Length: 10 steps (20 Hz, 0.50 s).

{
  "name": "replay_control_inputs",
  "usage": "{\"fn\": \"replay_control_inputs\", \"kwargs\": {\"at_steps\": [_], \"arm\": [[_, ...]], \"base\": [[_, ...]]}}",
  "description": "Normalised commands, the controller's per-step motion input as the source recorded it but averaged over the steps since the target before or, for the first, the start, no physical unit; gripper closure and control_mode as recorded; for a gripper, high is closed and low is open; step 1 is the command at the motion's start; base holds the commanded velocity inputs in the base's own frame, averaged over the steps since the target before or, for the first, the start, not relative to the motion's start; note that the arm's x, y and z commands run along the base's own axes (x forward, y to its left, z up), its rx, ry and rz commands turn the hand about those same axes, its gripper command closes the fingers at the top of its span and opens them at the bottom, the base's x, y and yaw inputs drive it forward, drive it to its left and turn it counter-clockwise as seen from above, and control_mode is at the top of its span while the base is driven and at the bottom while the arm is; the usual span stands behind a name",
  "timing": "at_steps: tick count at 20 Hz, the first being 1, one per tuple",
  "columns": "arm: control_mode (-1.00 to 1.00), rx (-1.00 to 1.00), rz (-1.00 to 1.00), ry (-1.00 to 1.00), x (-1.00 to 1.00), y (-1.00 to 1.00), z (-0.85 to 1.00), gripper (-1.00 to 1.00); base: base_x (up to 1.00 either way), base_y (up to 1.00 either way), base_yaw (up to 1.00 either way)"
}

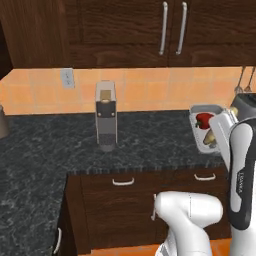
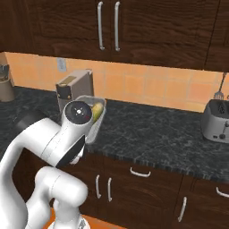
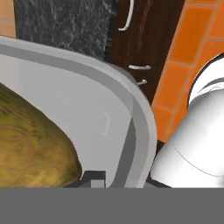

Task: Take the meat container that has the steak and place it on the second highest rack of the freezer. Then take the vegetable container that has the cucumber and bell pepper and place it on the highest rack of the freezer.

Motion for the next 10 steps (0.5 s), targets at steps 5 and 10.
{"fn": "replay_control_inputs", "kwargs": {"at_steps": [5,10], "arm": [[1.0,0.0,0.0,0.0,0.0,0.0,0.0,1.0],[1.0,0.0,0.0,0.0,0.0,0.0,0.0,1.0]], "base": [[-0.9,0.0,-0.57],[-0.54,-0.04,-0.76]]}}
